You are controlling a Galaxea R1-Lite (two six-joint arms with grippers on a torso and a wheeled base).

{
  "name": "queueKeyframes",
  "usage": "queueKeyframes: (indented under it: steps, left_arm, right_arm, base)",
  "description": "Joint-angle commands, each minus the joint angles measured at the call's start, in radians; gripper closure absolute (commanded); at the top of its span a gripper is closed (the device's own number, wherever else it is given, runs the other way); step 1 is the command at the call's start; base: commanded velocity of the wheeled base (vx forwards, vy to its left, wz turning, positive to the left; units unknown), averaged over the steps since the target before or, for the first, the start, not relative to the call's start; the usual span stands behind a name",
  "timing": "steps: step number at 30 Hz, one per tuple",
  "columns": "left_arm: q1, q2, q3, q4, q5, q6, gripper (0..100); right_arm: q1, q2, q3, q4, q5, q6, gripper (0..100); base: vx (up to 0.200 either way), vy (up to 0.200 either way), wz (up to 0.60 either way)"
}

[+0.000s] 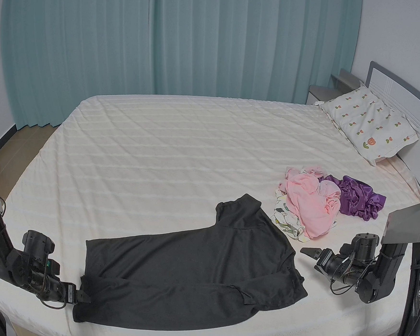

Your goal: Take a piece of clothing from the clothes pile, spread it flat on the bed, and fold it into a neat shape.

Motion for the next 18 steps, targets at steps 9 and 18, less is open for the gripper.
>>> queueKeyframes:
  steps: [9,18]
  left_arm:
    - [-0.075,0.191,-0.398,-0.012,-0.039,-0.328,0]
    - [-0.077,0.36,-0.58,-0.061,-0.028,-0.319,0]
  right_arm:
    - [0.01,0.002,0.001,0.0,0.001,0.002,0]
    - [0.011,0.002,0.001,-0.002,0.001,0.003,0]
  base:
    - [0.0,0.0,0.0]
    - [0.0,0.0,0.0]
